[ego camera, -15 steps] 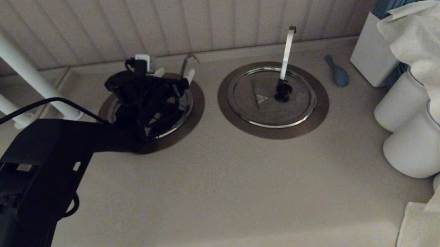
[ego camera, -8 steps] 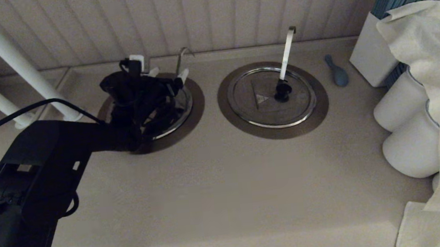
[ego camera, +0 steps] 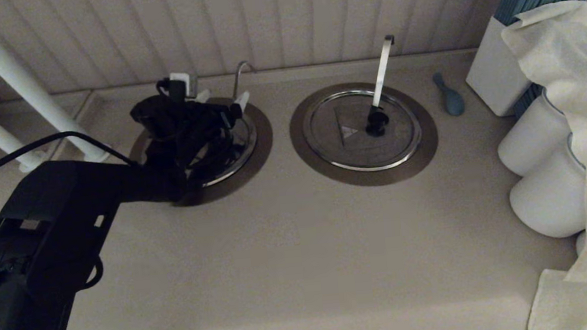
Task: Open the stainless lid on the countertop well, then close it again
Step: Put the spoon in the groove
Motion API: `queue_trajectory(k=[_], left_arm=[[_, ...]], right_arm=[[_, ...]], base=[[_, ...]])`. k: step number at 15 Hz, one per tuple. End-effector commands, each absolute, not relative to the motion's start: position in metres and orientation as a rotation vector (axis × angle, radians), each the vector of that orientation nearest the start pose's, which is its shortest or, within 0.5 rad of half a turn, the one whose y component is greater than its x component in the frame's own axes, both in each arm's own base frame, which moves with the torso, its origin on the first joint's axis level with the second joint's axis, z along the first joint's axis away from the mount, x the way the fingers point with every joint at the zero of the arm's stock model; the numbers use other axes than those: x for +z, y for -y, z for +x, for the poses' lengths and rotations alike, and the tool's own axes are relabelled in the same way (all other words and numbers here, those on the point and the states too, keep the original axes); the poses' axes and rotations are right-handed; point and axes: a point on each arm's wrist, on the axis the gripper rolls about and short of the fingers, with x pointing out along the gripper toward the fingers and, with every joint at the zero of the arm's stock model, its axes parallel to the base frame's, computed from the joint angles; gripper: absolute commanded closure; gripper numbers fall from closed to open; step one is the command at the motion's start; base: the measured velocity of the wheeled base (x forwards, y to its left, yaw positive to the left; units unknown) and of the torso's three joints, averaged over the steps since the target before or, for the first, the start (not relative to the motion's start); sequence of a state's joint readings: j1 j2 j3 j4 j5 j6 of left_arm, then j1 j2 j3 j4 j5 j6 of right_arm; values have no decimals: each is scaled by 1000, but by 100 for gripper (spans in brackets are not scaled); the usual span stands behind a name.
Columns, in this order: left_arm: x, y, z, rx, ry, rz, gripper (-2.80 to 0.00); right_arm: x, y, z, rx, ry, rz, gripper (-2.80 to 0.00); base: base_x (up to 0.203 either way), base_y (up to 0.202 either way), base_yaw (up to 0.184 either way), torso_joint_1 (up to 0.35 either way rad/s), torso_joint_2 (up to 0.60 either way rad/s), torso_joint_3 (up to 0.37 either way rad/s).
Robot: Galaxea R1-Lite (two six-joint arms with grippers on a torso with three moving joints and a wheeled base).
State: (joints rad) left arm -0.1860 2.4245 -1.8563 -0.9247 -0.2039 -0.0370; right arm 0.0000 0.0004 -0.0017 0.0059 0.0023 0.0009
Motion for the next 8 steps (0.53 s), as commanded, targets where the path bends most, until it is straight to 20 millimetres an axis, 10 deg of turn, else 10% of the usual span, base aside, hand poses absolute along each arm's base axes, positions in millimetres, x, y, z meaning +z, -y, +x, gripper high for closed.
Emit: queue_trajectory(k=[1, 8], left_arm=[[205, 93, 500, -382, 361, -32, -280], [202, 91, 503, -376, 346, -31, -280]], right_arm=[[75, 0, -23, 3, -6, 0, 0], [75, 0, -23, 3, -5, 2, 0]], base=[[0, 0, 0, 0, 0, 0], [0, 0, 0, 0, 0, 0]])
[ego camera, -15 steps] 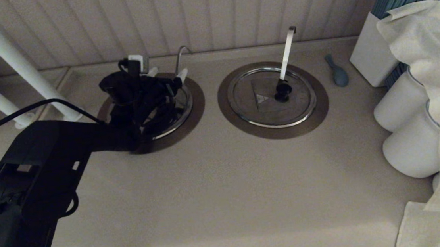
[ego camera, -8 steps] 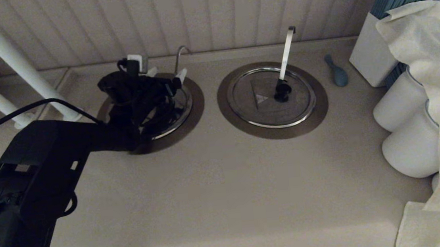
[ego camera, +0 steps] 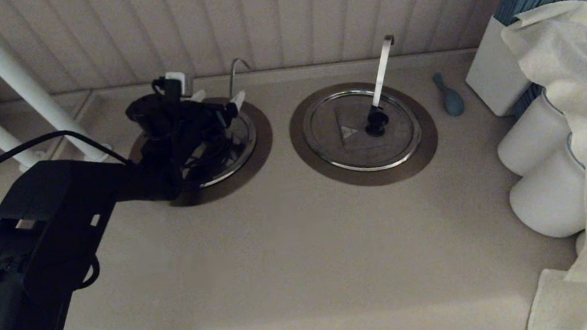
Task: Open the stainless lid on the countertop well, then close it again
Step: Put the spoon in the groove
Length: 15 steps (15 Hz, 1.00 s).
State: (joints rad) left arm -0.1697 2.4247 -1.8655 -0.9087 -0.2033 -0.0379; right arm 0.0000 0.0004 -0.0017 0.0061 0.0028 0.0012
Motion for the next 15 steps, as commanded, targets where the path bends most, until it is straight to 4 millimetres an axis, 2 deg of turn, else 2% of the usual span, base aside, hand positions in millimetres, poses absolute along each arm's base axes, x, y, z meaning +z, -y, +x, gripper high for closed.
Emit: queue_trajectory(k=[1, 8, 15], left_arm=[[197, 91, 505, -377, 333, -30, -280], [196, 86, 510, -362, 312, -29, -280], [215, 102, 502, -307, 333, -45, -280]], right_arm=[[75, 0, -23, 3, -5, 1, 0], [75, 0, -23, 3, -5, 0, 0], [75, 0, -23, 3, -6, 0, 0]], base=[[0, 0, 0, 0, 0, 0], [0, 0, 0, 0, 0, 0], [0, 0, 0, 0, 0, 0]])
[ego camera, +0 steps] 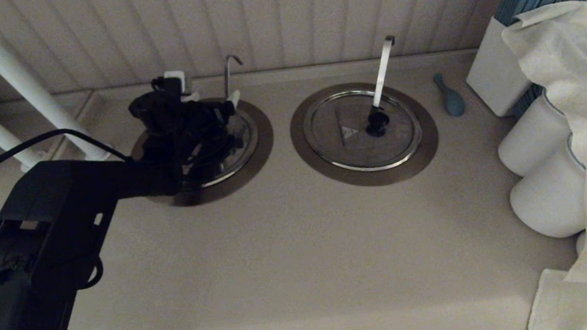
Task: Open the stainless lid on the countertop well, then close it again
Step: Put the spoon in the groove
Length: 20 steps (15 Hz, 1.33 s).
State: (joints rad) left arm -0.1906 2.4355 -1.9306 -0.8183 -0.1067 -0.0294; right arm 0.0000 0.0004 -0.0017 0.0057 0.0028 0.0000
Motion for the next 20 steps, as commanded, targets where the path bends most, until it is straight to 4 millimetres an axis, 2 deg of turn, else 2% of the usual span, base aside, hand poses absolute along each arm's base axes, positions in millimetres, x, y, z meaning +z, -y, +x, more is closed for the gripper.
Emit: queue_trajectory(k=[1, 5, 13, 17, 20], left_arm=[[221, 105, 498, -313, 341, -45, -280], [224, 115, 494, -264, 339, 5, -280], [223, 116, 494, -247, 334, -2, -280], [228, 124, 487, -263, 352, -9, -280], [234, 122, 471, -276, 321, -2, -280]], right_arm=[[75, 0, -23, 5, -5, 2, 0], [75, 0, -23, 4, -5, 0, 0], [75, 0, -23, 3, -5, 0, 0], [75, 0, -23, 3, -5, 0, 0], [75, 0, -23, 3, -6, 0, 0]], base=[[0, 0, 0, 0, 0, 0], [0, 0, 0, 0, 0, 0], [0, 0, 0, 0, 0, 0], [0, 0, 0, 0, 0, 0], [0, 0, 0, 0, 0, 0]])
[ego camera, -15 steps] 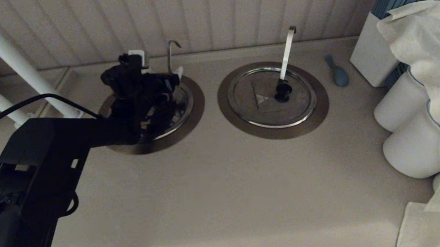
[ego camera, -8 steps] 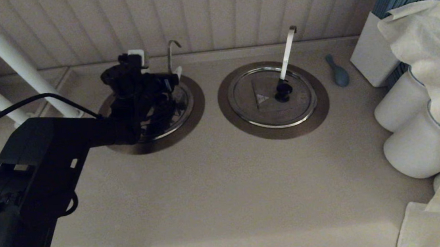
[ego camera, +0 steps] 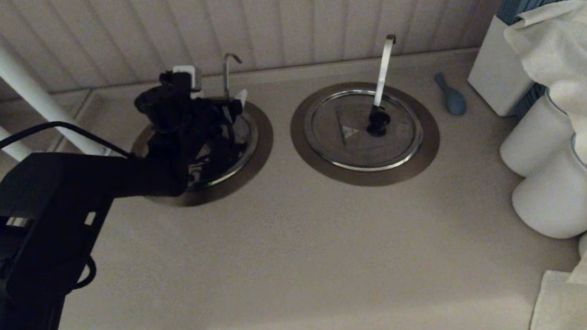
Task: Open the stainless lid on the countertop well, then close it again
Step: Put the spoon in the groove
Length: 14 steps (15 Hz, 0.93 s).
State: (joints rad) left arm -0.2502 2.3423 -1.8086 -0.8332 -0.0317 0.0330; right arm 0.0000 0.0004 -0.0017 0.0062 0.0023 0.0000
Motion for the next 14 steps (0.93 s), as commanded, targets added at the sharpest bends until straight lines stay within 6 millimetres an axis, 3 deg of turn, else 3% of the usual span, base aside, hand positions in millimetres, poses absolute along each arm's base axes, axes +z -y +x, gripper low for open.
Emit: queue_trajectory(k=[1, 6, 14], left_arm=[[239, 120, 466, -278, 323, -1, -280], [259, 113, 446, -279, 324, -2, -280], [238, 111, 471, -280, 292, 3, -280]], right_arm=[[75, 0, -23, 3, -5, 0, 0], [75, 0, -23, 3, -6, 0, 0], [75, 0, -23, 3, -6, 0, 0]], base=[[0, 0, 0, 0, 0, 0], [0, 0, 0, 0, 0, 0], [0, 0, 0, 0, 0, 0]])
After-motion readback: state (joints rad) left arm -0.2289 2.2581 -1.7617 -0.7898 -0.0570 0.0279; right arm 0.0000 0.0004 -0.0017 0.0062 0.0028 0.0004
